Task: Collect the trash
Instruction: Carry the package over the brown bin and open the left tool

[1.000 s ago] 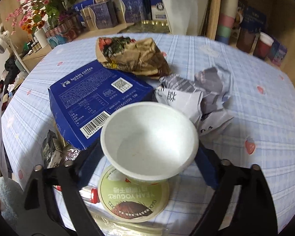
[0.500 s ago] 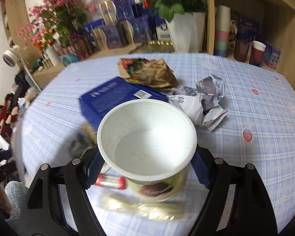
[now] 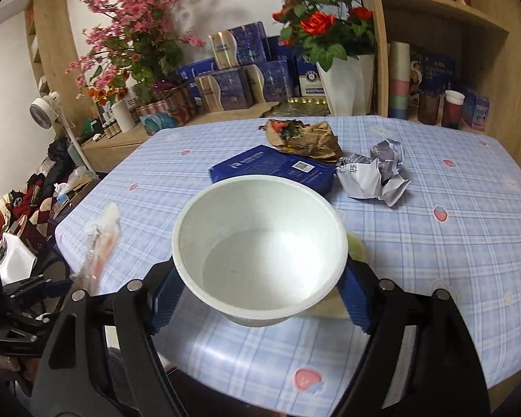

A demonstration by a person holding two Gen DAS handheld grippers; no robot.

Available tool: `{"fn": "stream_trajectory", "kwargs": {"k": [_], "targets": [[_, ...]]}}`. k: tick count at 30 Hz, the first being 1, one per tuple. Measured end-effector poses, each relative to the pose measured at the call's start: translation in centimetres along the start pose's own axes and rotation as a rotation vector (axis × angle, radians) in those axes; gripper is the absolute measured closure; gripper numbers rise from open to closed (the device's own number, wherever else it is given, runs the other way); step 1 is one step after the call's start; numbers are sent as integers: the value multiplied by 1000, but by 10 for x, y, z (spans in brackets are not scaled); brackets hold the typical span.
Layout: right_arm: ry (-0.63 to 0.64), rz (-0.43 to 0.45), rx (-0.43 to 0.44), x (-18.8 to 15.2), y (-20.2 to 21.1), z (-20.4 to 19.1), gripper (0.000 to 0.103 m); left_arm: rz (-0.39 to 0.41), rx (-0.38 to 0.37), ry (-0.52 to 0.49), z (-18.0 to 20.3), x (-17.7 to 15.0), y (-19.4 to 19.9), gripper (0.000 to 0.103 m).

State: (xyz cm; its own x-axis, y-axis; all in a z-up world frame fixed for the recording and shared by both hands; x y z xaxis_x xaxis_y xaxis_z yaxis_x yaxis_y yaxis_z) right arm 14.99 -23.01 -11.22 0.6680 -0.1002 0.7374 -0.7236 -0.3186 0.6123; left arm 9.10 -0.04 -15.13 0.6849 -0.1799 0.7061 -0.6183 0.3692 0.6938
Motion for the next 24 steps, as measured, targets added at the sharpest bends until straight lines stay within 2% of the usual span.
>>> {"fn": "stream_trajectory", "kwargs": {"k": [7,12,14,17,24], "targets": [[-38,38,33,-24,29,-15,26,-43,-34,-19,12,-34,4,40],[-30,36,21,-45,35,-23,26,-76,-58,-25,23,-54,-1,39],[-33,33,18,-52,37,-24,26,-102,-76,-35,31,-64,-5,39],[-29,29,20,-61,41,-28,25,-163,-141,-39,40,-83,-12,39],[-21,38,21,-75,50,-31,26,-276,-195,-27,47,-105,-29,39]]}}
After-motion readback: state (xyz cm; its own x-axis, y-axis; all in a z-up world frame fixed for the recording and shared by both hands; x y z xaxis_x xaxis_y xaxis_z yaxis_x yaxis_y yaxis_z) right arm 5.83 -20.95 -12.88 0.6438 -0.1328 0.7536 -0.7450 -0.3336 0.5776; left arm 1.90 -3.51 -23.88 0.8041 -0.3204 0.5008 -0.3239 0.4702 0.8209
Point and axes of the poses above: each gripper's, at about its wrist camera, not at the fingertips, and y roughly against the way its jaws point, z to its right, x to its top, the point moved 1 cm from there along -y, roughly the way its jaws point, and after that the axes turned 7 degrees about -y, right-handed, at the moved point
